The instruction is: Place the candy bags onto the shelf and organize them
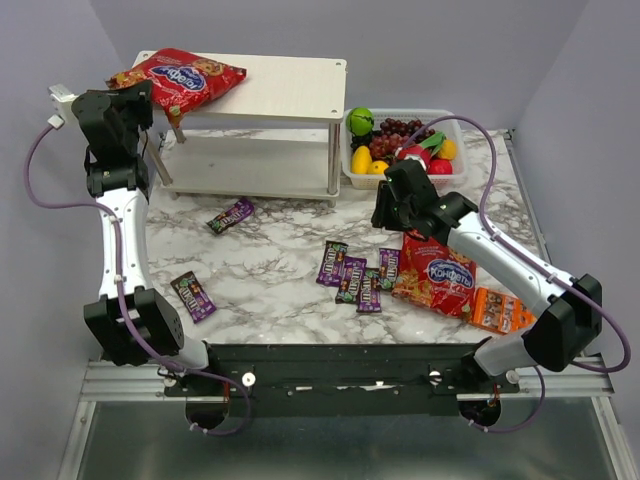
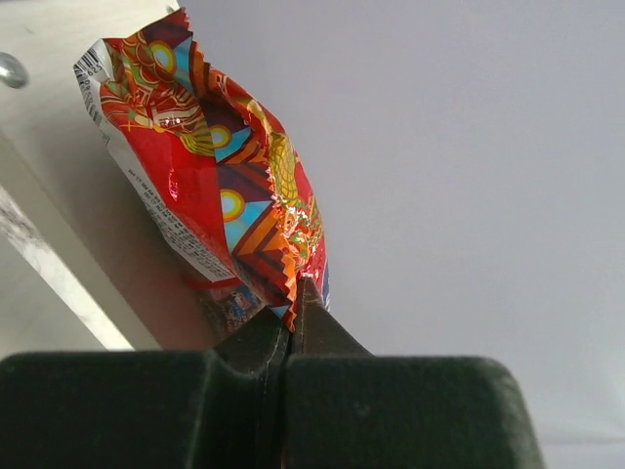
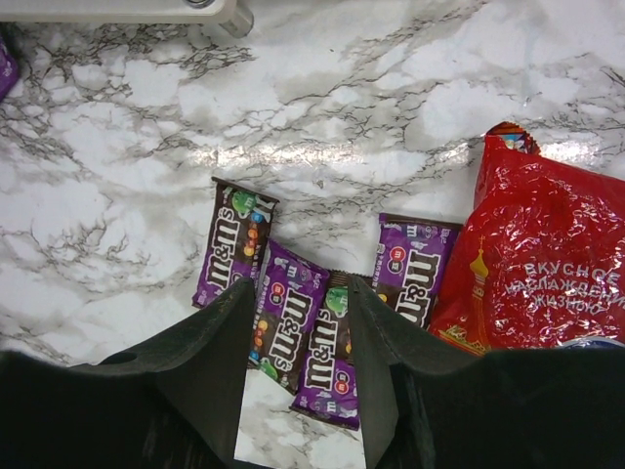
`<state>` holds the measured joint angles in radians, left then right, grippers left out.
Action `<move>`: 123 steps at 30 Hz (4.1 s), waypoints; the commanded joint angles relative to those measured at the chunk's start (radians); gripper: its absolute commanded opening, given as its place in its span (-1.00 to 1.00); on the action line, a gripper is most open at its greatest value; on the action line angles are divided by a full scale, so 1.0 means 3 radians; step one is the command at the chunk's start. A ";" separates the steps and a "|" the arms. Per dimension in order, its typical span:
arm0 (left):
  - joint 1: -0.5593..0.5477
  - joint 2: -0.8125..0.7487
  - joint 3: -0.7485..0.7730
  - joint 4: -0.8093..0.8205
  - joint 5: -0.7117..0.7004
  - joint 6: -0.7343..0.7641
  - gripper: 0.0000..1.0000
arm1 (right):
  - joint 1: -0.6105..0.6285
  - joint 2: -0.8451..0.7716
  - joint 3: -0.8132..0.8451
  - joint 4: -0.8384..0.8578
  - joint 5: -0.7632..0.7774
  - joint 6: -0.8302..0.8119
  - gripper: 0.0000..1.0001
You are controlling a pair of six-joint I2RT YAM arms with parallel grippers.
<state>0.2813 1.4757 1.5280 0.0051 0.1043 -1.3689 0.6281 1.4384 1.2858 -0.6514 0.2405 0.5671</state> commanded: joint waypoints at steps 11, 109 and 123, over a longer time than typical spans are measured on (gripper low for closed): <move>0.0003 0.0193 0.0398 -0.1024 -0.0665 -0.0176 -1.00 | -0.0048 -0.0039 -0.0047 0.0054 -0.0065 -0.0009 0.04; -0.0732 -0.1596 -0.2429 -0.1321 0.0818 0.2089 0.93 | -0.1439 -0.0592 -0.1197 -0.0825 0.0318 0.0661 0.83; -0.1628 -0.1503 -0.2966 -0.0943 0.0803 0.1674 0.92 | -0.1368 -0.0076 -0.2067 0.0293 -0.1644 0.1023 0.61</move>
<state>-0.1833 1.0370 0.6651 -0.3264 0.3340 -0.8356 0.1810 1.3220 0.7578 -0.7273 0.0639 0.7959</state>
